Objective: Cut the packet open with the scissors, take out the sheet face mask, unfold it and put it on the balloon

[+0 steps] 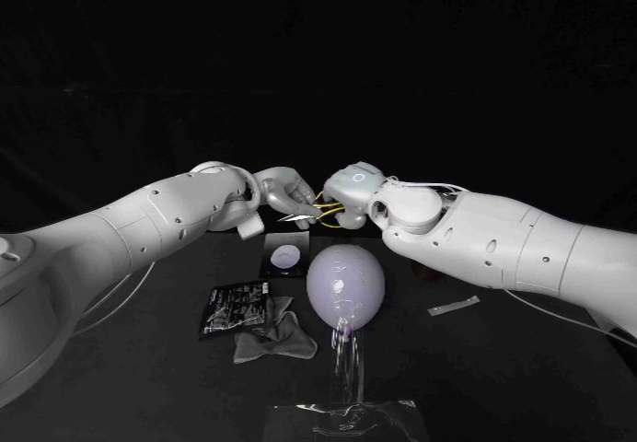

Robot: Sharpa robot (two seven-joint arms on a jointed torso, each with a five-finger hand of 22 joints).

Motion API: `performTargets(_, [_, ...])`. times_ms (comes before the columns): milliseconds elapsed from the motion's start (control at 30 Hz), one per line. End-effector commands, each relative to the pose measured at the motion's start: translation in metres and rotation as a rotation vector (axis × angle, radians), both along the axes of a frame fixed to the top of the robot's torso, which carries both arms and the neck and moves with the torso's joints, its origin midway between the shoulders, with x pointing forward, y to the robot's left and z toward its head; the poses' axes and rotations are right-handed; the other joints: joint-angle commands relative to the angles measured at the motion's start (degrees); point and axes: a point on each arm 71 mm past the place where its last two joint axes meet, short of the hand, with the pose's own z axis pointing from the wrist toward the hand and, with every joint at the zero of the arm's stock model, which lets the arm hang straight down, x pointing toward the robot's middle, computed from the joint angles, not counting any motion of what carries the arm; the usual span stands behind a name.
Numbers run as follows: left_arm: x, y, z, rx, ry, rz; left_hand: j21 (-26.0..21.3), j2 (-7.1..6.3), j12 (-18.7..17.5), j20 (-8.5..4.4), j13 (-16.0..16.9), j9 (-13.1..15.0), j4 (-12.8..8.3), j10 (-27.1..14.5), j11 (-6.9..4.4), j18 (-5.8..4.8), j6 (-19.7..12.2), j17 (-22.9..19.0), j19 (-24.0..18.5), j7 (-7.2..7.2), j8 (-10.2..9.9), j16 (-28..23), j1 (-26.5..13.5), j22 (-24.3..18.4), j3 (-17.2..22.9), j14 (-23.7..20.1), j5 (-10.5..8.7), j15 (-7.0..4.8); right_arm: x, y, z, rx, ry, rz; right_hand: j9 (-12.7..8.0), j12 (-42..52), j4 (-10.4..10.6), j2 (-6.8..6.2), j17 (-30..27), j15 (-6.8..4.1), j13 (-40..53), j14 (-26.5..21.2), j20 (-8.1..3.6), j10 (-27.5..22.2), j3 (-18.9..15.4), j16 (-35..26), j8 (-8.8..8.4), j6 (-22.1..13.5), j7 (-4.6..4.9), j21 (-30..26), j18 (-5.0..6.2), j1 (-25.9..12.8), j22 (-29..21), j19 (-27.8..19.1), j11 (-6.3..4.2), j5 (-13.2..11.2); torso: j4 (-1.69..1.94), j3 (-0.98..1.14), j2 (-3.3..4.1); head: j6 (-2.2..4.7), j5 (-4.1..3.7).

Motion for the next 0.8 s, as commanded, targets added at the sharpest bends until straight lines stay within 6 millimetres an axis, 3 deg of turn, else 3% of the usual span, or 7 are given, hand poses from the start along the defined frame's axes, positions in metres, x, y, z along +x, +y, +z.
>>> performTargets(33, [-0.001, -0.004, -0.001, -0.006, 0.000, -0.009, 0.4, 0.73, 0.1, -0.29, 0.1, 0.1, -1.9, 2.2, -1.65, 1.11, 0.3, 0.1, 0.3, -0.17, 0.3, 0.3, -0.1, 0.1, 1.7, 0.4, 0.19, 0.00, -0.003, 0.003, 0.009, 0.110, -0.007, 0.055, -0.4, 0.0, 1.6, -1.84, -4.8, 0.37, -1.9, -1.9, 0.51, -3.2, 0.2, -3.1, -1.09, -3.2, 1.54, -4.8, 1.45, -0.4, -2.8, -2.6, 0.24, 0.1, 0.00, 0.01, -0.03, 0.05, 0.12])
performTargets(200, [-0.001, -0.002, -0.002, 0.000, 0.006, -0.004, 0.7, 0.78, 0.1, -0.44, 0.1, 0.4, -2.1, 2.5, -1.75, 1.14, 0.3, 0.4, 0.6, -0.26, 0.5, 0.5, -0.4, 0.3, 1.8, 0.6, 0.19, -0.10, -0.005, 0.001, 0.010, 0.146, 0.013, 0.082, -0.4, 0.1, 2.5, -2.58, -3.1, 0.32, -3.5, -0.5, 0.73, -4.2, -0.2, -2.9, -1.33, -3.6, 1.33, -4.5, 1.30, -0.2, -2.9, -1.0, 0.26, 0.2, -0.02, 0.02, -0.02, 0.14, 0.05])
performTargets(400, [-0.001, 0.001, -0.003, 0.008, 0.019, 0.004, 1.0, 0.78, 0.1, -0.57, 0.1, 0.7, -2.3, 2.7, -1.82, 1.14, 0.3, 0.7, 0.7, -0.32, 0.6, 0.6, -0.6, 0.5, 1.9, 0.7, 0.19, -0.18, -0.012, -0.002, 0.012, 0.223, 0.036, 0.139, -0.6, 0.1, 3.9, -3.23, 6.5, 0.00, -6.1, 4.3, 0.43, -5.8, -0.8, 1.6, -1.60, -4.2, 0.61, 1.4, -0.02, 0.8, 0.1, 5.2, -0.23, 0.2, -0.02, 0.02, -0.04, 0.19, 0.16])
performTargets(800, [-0.001, 0.004, -0.004, 0.017, 0.031, 0.015, 1.1, 0.82, 0.1, -0.61, 0.1, 0.8, -2.3, 2.7, -1.84, 1.13, 0.2, 0.7, 0.8, -0.34, 0.6, 0.6, -0.7, 0.5, 2.0, 0.7, 0.19, -0.21, -0.019, -0.009, 0.017, 0.331, 0.057, 0.202, -1.0, 0.2, 4.5, -3.41, 8.6, 0.09, -8.2, 5.6, 0.41, -7.5, -0.8, 2.4, -1.91, -5.2, 0.19, 2.2, -0.30, 2.1, 0.6, 6.8, -0.05, 0.1, 0.07, 0.05, 0.02, 0.19, 0.15])
